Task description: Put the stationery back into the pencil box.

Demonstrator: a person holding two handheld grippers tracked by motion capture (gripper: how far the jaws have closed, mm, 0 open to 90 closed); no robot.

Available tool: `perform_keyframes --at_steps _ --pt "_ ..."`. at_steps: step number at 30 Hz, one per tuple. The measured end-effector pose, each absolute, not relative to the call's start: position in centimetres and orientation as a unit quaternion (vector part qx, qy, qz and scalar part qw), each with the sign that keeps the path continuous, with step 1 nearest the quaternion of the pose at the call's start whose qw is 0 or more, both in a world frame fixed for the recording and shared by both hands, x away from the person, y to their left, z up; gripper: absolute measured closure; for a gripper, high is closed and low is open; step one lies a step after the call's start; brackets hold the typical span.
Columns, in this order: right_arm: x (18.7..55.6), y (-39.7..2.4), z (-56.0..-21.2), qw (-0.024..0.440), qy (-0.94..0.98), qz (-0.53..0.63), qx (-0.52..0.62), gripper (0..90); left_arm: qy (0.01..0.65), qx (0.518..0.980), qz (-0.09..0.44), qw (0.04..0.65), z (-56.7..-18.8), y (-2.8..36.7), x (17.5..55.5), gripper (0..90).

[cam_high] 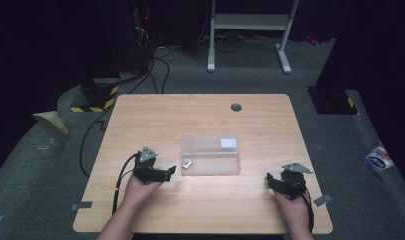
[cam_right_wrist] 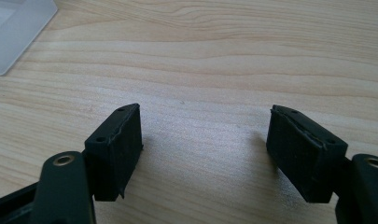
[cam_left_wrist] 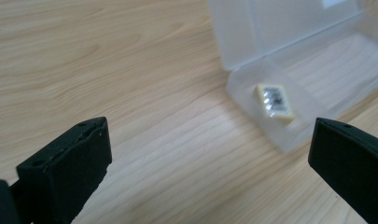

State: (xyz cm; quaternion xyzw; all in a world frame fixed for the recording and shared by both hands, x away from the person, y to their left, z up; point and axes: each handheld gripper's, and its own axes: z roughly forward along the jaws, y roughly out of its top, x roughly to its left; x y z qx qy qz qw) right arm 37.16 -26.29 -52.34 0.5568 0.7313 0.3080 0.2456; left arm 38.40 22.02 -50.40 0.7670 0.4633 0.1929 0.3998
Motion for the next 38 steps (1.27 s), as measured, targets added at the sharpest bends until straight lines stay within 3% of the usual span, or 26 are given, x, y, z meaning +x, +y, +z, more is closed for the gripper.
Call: perform_keyframes --at_steps 9,18,38 --pt "37.2 -26.3 -52.3 0.246 0.732 0.308 0.556 26.3 0.486 0.784 0.187 0.339 -52.1 27.5 35.9 1.1" --pt "37.2 -26.3 -52.3 0.246 0.732 0.308 0.556 26.3 0.499 0.774 0.214 0.327 -53.1 30.0 33.1 4.3" --pt "37.2 -26.3 -52.3 0.247 0.731 0.308 0.556 26.5 0.503 0.773 0.215 0.322 -53.1 30.0 33.1 2.4"
